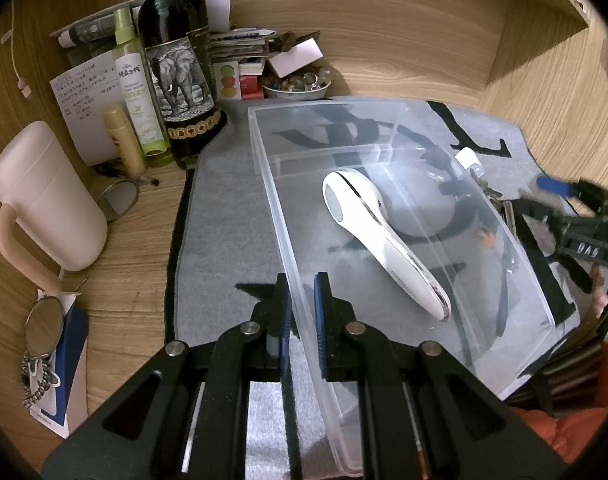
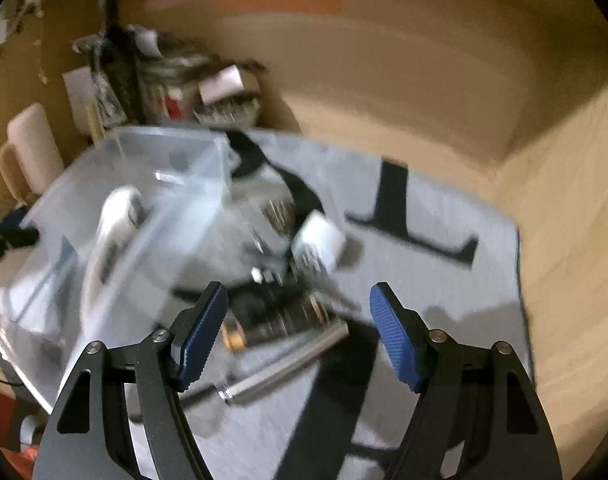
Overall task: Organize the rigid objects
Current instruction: 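Move the right gripper back to the rug and grasp the silver cylinder, then carry the silver cylinder with the right gripper and release it in the box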
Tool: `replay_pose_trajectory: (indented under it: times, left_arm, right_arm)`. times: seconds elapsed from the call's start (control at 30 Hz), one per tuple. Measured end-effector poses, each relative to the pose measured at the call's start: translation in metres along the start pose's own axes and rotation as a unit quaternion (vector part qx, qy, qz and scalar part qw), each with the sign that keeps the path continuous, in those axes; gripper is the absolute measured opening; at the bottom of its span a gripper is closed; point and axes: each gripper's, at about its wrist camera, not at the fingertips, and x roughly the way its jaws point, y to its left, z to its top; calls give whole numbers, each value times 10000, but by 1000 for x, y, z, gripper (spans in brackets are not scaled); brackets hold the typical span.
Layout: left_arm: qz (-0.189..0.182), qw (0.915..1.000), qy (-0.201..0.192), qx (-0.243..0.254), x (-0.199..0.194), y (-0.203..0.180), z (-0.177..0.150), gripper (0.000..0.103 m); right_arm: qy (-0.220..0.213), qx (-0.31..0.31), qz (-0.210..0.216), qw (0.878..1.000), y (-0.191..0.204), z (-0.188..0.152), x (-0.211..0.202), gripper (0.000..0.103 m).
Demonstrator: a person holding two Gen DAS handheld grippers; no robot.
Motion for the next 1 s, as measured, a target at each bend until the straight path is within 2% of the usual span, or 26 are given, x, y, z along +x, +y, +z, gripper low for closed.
replay_pose_trajectory:
  times: [0.2, 0.33, 0.4, 0.47, 0.57, 0.63, 0.87, 1.0]
  left_arm:
    - [0, 10000, 1, -1, 0, 0, 0, 11]
    - [31, 10000, -9, 15, -1, 1, -1, 11]
    - [44, 10000, -13, 27, -1, 2, -2, 11]
    - [45, 10000, -13, 28, -1, 2, -2, 11]
    - [36, 10000, -14, 13, -2, 3, -2, 11]
    - [50, 10000, -10, 29, -1, 2, -2, 11]
    - [59, 10000, -7, 37, -2, 3, -2, 11]
    - [57, 10000, -4, 38, -1, 3, -2, 11]
  right_arm:
    - [625, 236, 108, 9977, -8, -30, 33, 70]
    - [676, 309, 253, 9969, -11, -42, 40, 63]
    - [647, 296, 276, 9971, -11, -43, 36, 51]
    - [626, 270, 280, 9973, -12, -44, 33, 33]
    - [585, 253, 212, 9977, -13, -48, 30, 19]
    - [551, 338, 175, 9978, -18, -49, 29, 14]
    - [310, 438, 114, 9985, -23, -44, 12, 14]
    - [29, 430, 110, 9990, -24, -31, -4, 14]
